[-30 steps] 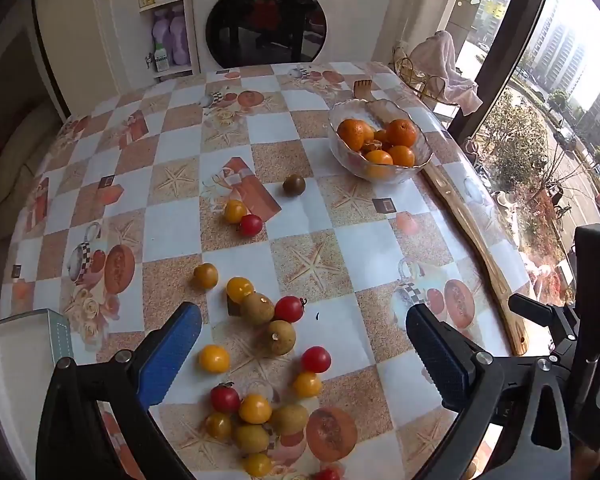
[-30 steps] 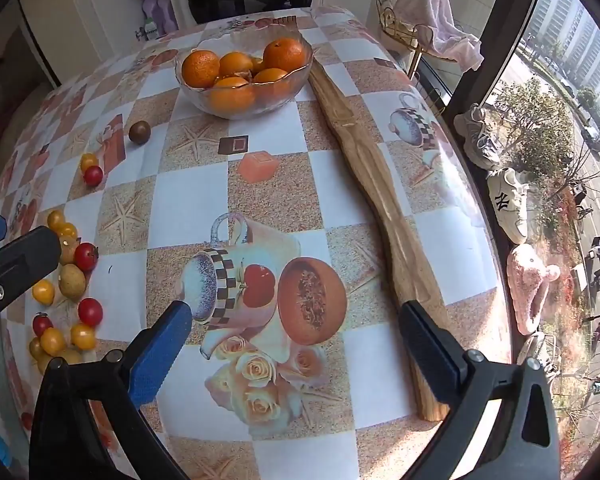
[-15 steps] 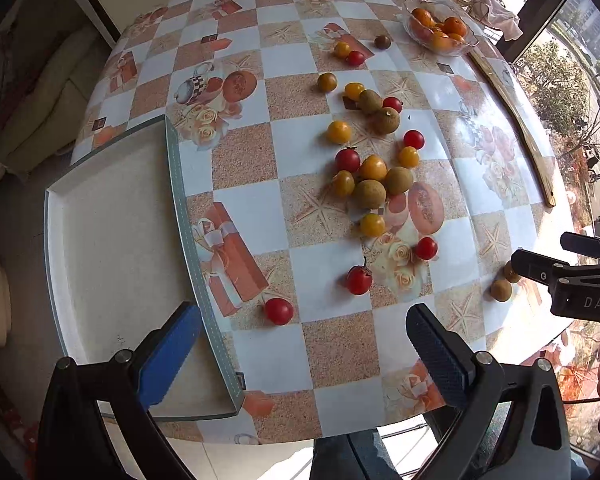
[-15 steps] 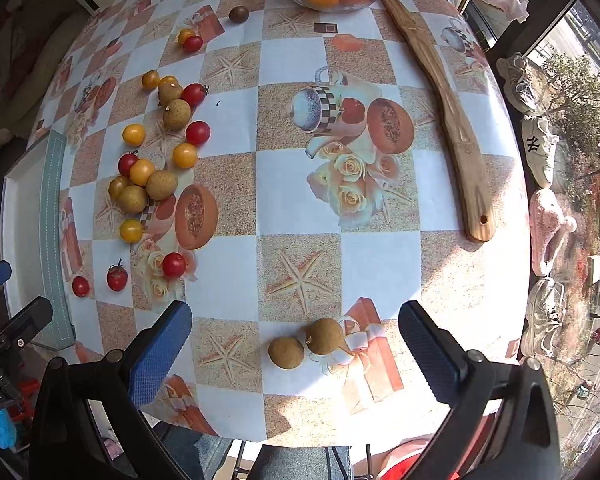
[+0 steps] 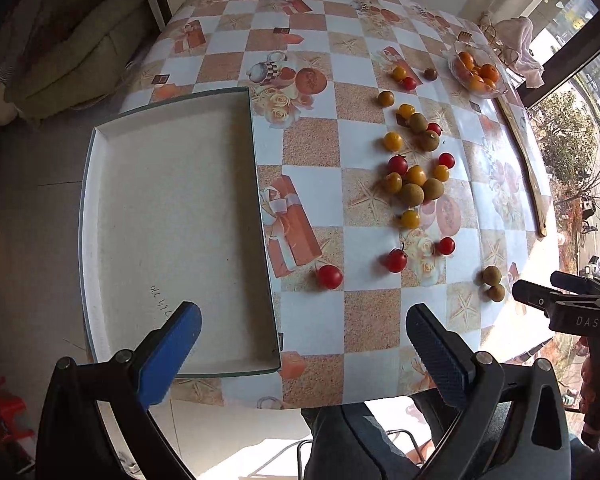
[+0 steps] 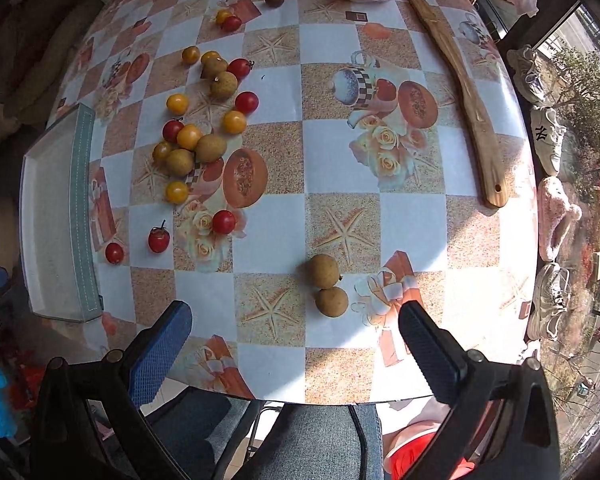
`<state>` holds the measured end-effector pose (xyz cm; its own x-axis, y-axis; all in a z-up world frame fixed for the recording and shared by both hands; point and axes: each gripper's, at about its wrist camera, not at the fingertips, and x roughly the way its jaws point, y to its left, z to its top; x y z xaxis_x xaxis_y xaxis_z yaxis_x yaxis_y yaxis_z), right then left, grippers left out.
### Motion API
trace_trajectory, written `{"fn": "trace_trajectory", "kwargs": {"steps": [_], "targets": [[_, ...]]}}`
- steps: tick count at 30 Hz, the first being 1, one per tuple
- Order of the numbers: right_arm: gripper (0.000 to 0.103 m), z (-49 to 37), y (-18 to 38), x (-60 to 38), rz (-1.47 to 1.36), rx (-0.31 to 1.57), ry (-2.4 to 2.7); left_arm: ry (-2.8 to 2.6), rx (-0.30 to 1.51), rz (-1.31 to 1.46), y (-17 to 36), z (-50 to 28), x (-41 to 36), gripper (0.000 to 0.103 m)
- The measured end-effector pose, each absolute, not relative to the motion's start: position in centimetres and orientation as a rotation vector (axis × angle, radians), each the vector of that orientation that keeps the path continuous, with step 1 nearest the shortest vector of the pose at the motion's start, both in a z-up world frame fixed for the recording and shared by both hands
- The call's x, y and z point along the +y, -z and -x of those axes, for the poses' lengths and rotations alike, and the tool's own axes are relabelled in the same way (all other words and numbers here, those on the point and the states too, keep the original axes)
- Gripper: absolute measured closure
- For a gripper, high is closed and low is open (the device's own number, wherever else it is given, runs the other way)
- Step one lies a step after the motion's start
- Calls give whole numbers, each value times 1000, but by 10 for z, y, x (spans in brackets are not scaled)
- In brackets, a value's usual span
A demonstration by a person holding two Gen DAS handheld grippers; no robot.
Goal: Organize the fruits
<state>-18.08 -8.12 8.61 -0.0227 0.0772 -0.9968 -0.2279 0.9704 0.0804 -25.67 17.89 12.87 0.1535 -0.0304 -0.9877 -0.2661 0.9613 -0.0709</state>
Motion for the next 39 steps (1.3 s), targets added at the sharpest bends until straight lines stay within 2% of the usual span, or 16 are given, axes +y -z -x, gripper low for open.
{"fn": "trace_trajectory", "kwargs": {"steps": [19,39], "targets": [[0,182,-88,-85,155,1598,-193,-186,1388,217,-134,257,167,0],[0,197,-84,-104,102,1558,-109,-110,1424,121,-109,265,151,0]]}}
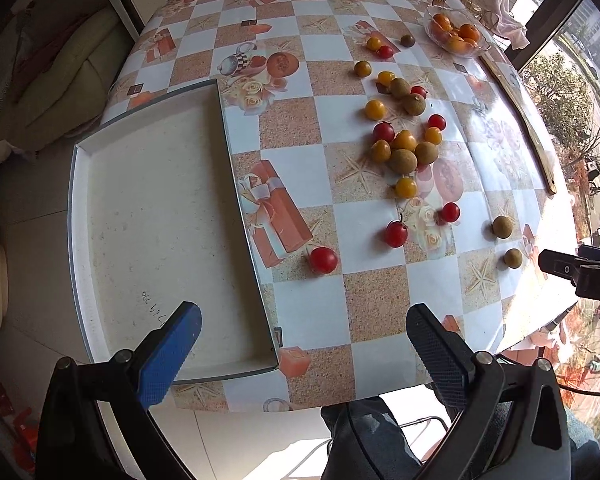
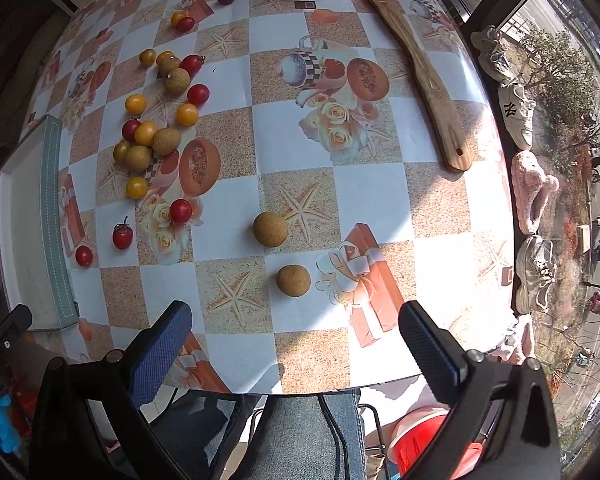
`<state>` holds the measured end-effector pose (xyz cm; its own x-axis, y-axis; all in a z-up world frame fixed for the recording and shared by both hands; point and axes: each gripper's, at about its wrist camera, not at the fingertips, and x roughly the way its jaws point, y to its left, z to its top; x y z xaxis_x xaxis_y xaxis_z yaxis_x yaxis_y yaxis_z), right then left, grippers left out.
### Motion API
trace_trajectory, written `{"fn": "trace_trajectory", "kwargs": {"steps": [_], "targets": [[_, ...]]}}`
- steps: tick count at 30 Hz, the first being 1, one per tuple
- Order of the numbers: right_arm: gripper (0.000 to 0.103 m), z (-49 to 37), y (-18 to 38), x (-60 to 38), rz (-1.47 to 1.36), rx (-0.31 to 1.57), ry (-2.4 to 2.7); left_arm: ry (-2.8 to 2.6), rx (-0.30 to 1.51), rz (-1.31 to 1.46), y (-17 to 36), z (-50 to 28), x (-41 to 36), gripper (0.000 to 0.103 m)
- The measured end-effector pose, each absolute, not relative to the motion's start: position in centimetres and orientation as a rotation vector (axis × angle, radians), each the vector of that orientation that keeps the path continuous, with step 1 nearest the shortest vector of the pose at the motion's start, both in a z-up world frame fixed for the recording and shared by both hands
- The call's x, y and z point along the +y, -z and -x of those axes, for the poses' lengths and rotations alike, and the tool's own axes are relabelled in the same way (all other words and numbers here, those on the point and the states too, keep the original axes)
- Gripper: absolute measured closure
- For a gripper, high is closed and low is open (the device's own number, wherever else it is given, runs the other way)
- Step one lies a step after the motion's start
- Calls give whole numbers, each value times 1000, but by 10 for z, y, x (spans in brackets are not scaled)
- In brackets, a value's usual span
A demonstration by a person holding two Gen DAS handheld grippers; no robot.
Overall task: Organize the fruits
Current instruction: 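Grasp the red tomato with the left tool while the right tool grasps a brown fruit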
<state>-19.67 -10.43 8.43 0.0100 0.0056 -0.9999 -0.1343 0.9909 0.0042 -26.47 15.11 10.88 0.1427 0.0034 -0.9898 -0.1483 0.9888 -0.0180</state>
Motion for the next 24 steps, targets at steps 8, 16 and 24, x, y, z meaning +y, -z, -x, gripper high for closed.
{"fn": "trace_trajectory", "kwargs": {"steps": [8,16,24], "targets": [[0,197,-83,-110,142,1557,-165,-148,1413,129,-105,256,137,0],[0,193,-83,-143,158,1567,-213,-179,1436,127,-90,242,98,0],[0,199,-62,-151,195,1588,-289,-198,1439,105,-68,230,72,0]]}}
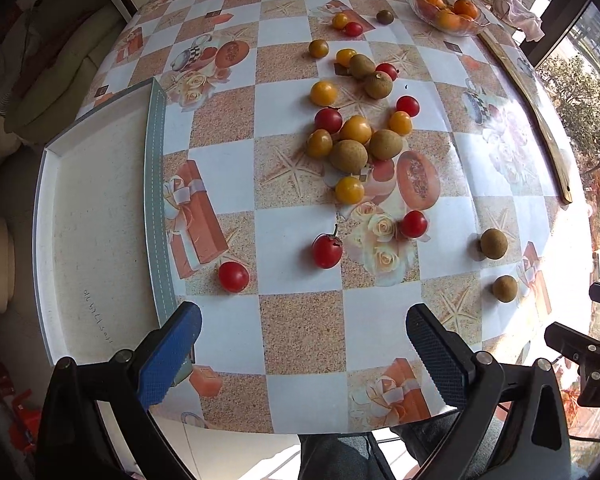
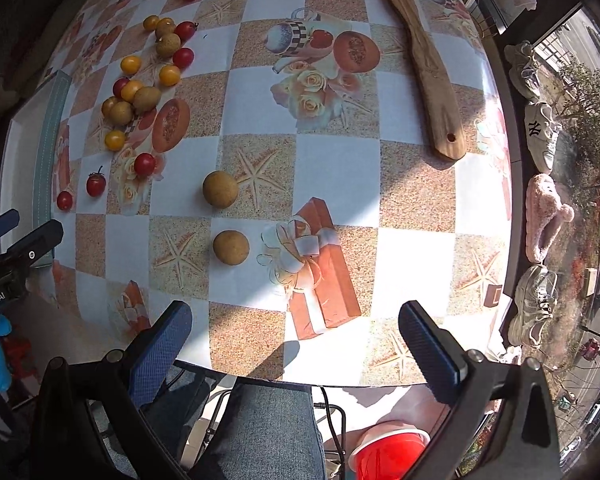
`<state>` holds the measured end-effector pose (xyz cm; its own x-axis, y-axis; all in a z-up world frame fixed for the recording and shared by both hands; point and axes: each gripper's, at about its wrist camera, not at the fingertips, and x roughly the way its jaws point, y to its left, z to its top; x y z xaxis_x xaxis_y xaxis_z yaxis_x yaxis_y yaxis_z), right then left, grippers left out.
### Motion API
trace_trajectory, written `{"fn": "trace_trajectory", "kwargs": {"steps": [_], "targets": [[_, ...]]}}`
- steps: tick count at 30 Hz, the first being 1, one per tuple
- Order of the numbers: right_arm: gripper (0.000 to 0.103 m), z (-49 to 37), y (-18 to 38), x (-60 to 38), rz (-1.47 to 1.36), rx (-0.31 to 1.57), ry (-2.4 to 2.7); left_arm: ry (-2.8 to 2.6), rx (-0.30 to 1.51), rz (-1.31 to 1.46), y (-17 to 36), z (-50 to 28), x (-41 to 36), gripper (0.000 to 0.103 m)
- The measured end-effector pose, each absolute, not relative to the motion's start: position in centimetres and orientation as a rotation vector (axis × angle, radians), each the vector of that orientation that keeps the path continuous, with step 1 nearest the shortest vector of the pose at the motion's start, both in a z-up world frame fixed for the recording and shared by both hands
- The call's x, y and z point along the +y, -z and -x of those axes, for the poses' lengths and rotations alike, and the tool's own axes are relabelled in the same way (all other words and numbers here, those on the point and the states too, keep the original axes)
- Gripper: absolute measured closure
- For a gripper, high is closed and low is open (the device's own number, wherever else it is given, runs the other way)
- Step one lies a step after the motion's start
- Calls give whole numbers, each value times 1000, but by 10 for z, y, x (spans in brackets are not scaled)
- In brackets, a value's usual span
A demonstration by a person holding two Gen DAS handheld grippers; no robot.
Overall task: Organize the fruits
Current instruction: 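Grasp the red tomato with the left tool while the right tool grasps a brown fruit, then carry both fruits to the white tray and release them inside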
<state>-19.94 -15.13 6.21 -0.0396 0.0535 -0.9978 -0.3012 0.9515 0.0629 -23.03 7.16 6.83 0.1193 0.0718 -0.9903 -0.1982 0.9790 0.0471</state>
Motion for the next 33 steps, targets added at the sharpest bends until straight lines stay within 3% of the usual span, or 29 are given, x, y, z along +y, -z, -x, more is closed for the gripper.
{"fn": "trace_trajectory", "kwargs": {"steps": [7,9,11,13,14,16,18,20,22,25,27,33], "targets": [[0,204,-43,-139,212,1572,-335,-218,1406,35,-51,214,63,1],[2,201,-38,-134,212,1570,-341,-217,1410,39,-44,208,65,15],[5,201,-33,-129,221,1565,-346,-232,1430,44,-35,203,69,19],[10,200,-29,-123,230,1559,-351,-251,1429,52,-29,201,73,20],[12,199,-27,-120,230,1557,-355,-258,1428,56,-27,200,75,27],[17,199,-24,-114,233,1555,-361,-253,1441,72,-22,197,78,33],[29,198,-20,-112,242,1555,-361,-260,1448,73,-18,195,79,33],[35,197,-14,-111,236,1568,-364,-259,1460,77,-15,194,78,50],[38,197,-10,-107,250,1573,-360,-257,1453,100,-14,193,80,53],[51,199,-10,-104,283,1555,-372,-242,1447,139,-13,191,83,79],[77,198,-11,-104,281,1549,-386,-250,1444,146,-15,191,79,80],[76,191,-20,-109,184,1560,-441,-244,1402,167,-35,203,80,81]]}}
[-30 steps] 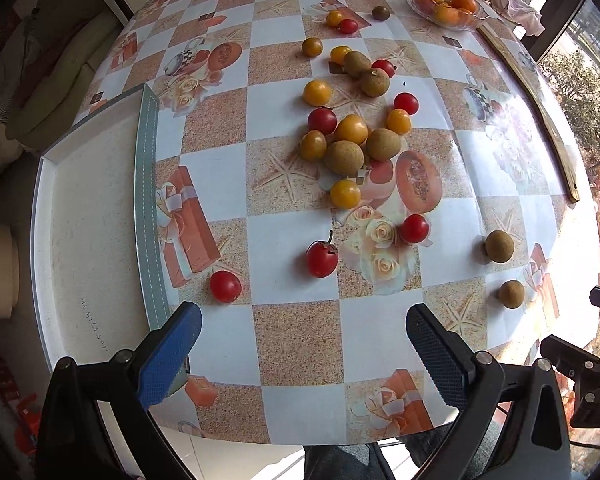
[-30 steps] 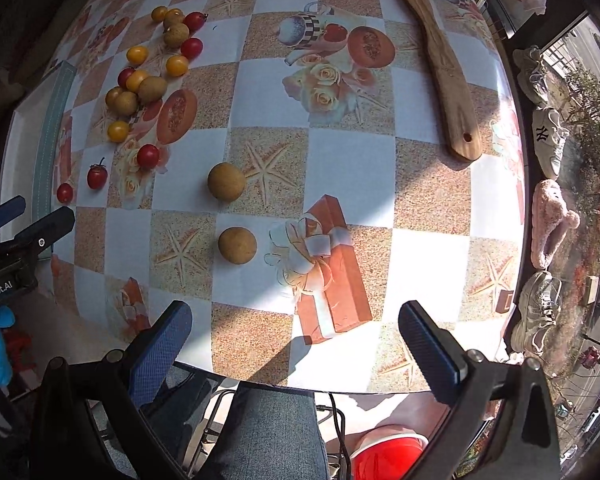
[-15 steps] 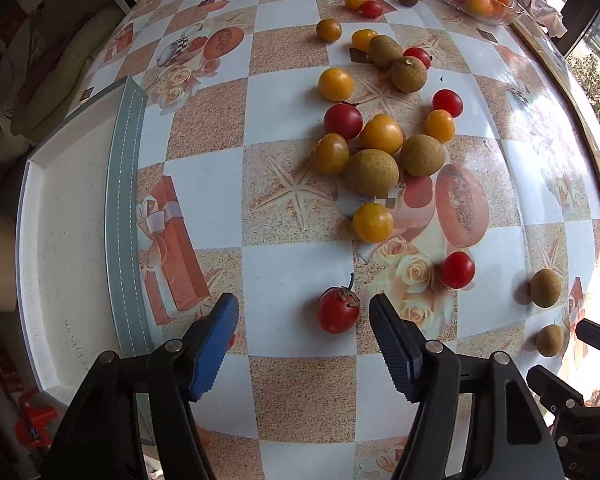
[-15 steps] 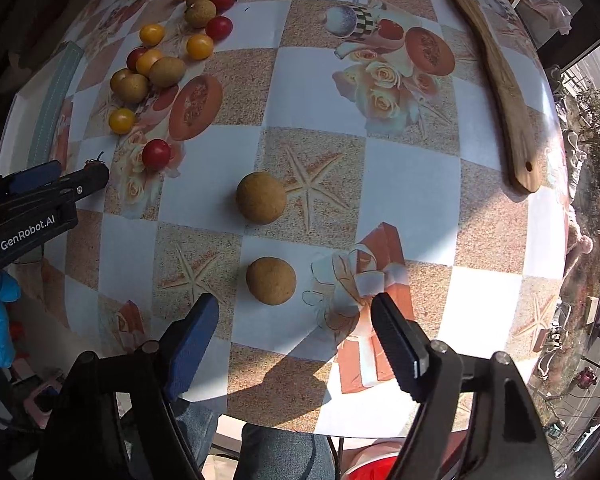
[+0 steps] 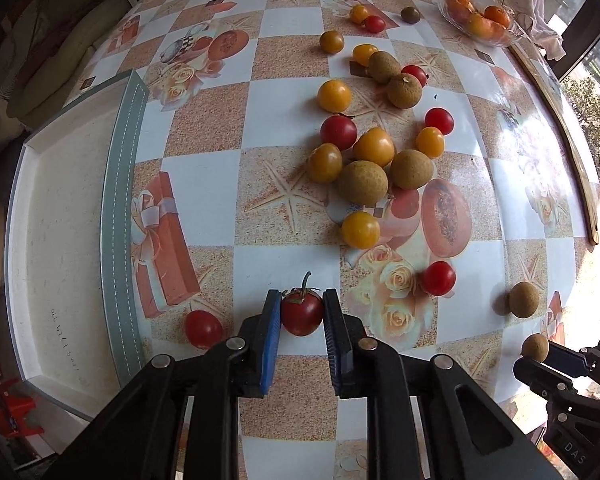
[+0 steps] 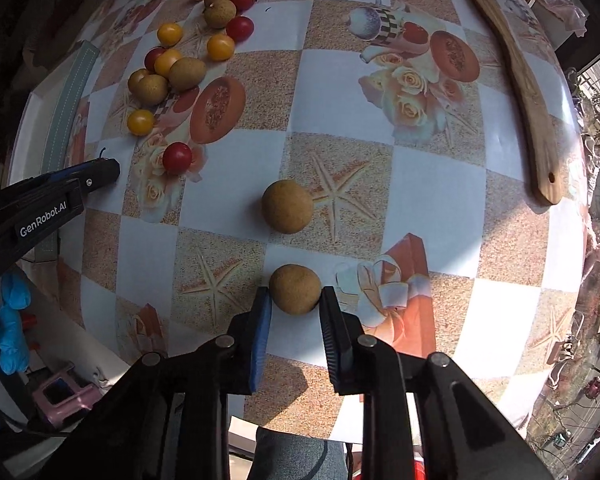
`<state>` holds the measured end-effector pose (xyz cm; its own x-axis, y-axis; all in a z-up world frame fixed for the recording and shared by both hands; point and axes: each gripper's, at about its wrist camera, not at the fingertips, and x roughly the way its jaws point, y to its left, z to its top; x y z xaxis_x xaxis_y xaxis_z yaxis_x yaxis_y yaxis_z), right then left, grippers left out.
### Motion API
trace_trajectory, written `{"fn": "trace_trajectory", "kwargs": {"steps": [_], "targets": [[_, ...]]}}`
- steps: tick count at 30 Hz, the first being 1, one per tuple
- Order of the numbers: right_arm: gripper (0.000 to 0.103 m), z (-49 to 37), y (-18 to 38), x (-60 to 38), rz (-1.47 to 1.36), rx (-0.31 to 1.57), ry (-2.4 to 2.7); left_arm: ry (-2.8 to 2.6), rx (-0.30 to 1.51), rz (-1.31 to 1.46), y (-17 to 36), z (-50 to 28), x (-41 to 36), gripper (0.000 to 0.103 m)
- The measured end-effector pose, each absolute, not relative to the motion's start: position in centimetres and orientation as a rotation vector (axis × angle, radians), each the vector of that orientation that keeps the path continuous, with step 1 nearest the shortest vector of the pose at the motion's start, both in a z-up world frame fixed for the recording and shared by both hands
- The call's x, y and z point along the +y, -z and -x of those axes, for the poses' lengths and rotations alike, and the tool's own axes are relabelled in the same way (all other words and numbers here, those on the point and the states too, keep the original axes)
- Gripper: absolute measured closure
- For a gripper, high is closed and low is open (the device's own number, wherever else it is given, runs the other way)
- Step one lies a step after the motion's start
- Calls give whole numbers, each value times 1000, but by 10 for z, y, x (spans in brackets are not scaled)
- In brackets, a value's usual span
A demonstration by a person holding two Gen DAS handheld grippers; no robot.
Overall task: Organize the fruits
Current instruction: 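Carry both fruits to the white tray and release them inside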
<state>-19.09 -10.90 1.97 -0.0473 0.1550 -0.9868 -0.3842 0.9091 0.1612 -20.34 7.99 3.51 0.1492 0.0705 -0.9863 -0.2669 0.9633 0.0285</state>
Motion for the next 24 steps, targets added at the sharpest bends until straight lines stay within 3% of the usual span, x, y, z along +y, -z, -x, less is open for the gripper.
{"fn": "trace_trajectory", "kwargs": {"steps": [11,24], "targets": [[76,187,-63,-96,158,1499,-520,-284,1323,239,-79,246,123,81],[76,201,-78,58,223,1445,-663,-386,1327,267,-76,310,248,81]]}}
